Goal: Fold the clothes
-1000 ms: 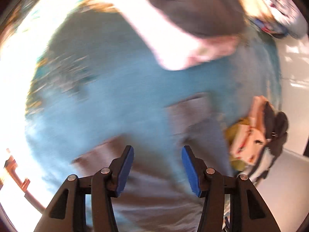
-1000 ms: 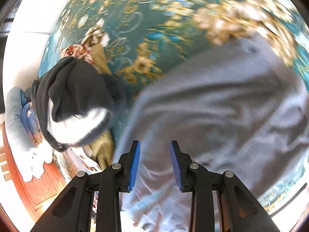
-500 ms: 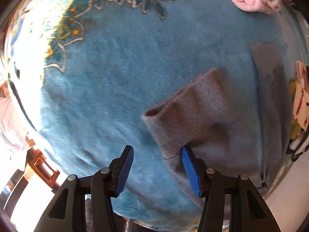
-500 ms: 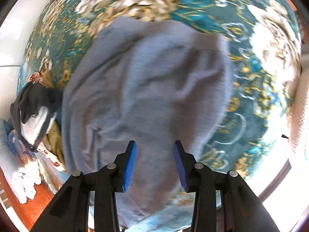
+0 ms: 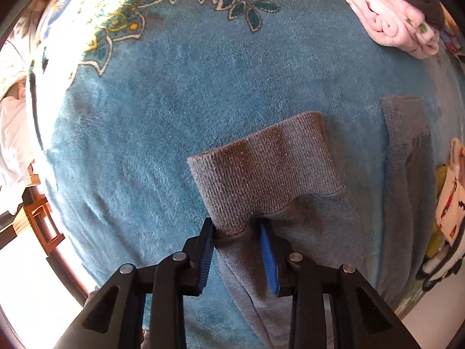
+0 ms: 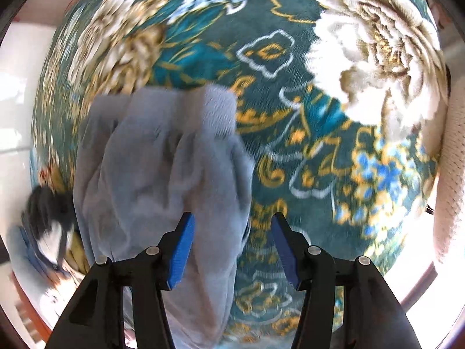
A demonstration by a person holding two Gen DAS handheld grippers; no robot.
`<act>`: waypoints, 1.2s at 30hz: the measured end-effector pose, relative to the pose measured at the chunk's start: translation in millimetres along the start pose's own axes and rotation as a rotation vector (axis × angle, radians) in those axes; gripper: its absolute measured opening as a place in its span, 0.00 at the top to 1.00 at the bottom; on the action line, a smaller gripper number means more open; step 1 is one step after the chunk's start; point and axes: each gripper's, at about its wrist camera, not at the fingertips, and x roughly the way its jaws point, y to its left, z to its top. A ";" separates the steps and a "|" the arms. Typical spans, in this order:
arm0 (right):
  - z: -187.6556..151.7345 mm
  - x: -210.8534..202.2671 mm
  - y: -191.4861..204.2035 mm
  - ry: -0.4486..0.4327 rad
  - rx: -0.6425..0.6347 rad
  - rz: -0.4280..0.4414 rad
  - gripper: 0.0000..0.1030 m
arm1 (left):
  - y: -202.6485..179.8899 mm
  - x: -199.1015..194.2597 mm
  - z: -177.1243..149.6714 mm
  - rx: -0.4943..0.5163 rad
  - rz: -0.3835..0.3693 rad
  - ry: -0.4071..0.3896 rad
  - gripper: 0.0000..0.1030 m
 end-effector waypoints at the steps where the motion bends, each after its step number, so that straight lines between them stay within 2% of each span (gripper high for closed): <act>1: 7.2 2.4 -2.1 -0.006 0.014 0.022 0.46 | 0.2 -1.4 -1.5 -0.008 0.000 -0.008 0.67; 5: 28.9 11.7 -5.4 -0.028 0.048 0.061 0.46 | 0.8 -0.1 -6.9 -0.003 0.027 -0.031 0.67; 9: 37.4 24.3 -10.3 0.008 0.120 0.065 0.46 | 1.4 4.3 -11.9 0.008 0.060 -0.038 0.67; 11: 38.5 25.7 -10.2 0.019 0.141 0.074 0.54 | 2.1 4.2 -13.8 0.004 0.067 -0.044 0.67; 13: 39.6 24.0 -4.9 0.023 0.116 0.064 0.77 | 1.2 2.5 -14.7 0.015 0.078 -0.050 0.67; 15: 40.2 19.1 5.1 0.017 0.051 0.022 0.88 | -2.0 -0.5 -16.0 0.052 0.092 -0.061 0.81; 16: 39.2 13.9 11.1 0.007 0.012 0.007 0.90 | -3.8 -2.8 -16.8 0.076 0.097 -0.065 0.84; 19: 33.8 -8.7 19.6 -0.031 -0.054 0.005 0.92 | -3.7 -14.8 -19.7 0.123 0.082 -0.081 0.89; 22: 24.5 -37.1 7.9 -0.073 -0.078 0.019 0.93 | 5.8 -28.3 -24.9 0.157 0.044 -0.089 0.89; 25: 20.4 -40.6 -13.4 -0.065 -0.088 -0.061 0.93 | 24.3 -24.7 -26.7 0.182 0.081 -0.059 0.89; 29: 20.4 -31.2 -43.1 -0.048 -0.023 -0.095 0.93 | 41.5 -17.3 -21.6 0.149 0.078 -0.016 0.89; 31: 19.5 -30.7 -40.1 -0.051 -0.023 -0.095 0.92 | 40.1 -18.0 -18.9 0.156 0.079 -0.002 0.89; 34: 18.0 -34.1 -34.5 -0.046 -0.037 -0.082 0.88 | 38.4 -21.3 -14.3 0.155 0.082 0.028 0.84; 35: 17.7 -35.8 -34.0 -0.035 -0.043 -0.082 0.88 | 39.4 -23.1 -12.6 0.146 0.096 0.046 0.74; 36: 17.7 -37.4 -34.0 -0.021 -0.051 -0.087 0.85 | 40.7 -25.8 -11.9 0.140 0.115 0.053 0.56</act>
